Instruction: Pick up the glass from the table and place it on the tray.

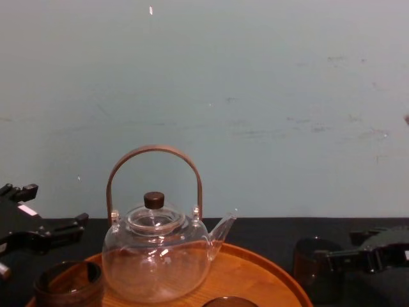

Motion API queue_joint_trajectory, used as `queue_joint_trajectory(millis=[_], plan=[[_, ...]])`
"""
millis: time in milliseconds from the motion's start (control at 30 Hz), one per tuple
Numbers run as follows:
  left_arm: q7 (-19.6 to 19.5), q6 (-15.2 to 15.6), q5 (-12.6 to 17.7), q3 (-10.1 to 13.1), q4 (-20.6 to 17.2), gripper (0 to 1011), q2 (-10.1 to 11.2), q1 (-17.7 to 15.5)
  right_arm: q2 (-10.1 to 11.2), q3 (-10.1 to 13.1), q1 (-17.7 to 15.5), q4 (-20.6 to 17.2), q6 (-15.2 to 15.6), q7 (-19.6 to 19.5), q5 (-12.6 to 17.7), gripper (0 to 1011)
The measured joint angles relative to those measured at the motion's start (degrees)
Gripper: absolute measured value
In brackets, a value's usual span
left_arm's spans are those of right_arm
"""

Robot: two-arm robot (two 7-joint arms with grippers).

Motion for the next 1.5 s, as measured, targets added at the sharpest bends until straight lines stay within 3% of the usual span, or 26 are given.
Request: queue_joint_trajectory(millis=[800, 1500], plan=[[0.00, 0.00, 0.00, 0.00, 0.00, 1001, 0.00, 0.00, -2.74, -1.07, 3.06, 4.19, 0.13, 1.25, -2.04, 1002], [0.00, 0.00, 0.00, 0.00, 0.00, 1001, 0.00, 0.00, -3.17, -1.44, 3.36, 4.91, 0.76, 1.29, -3.65, 1002]])
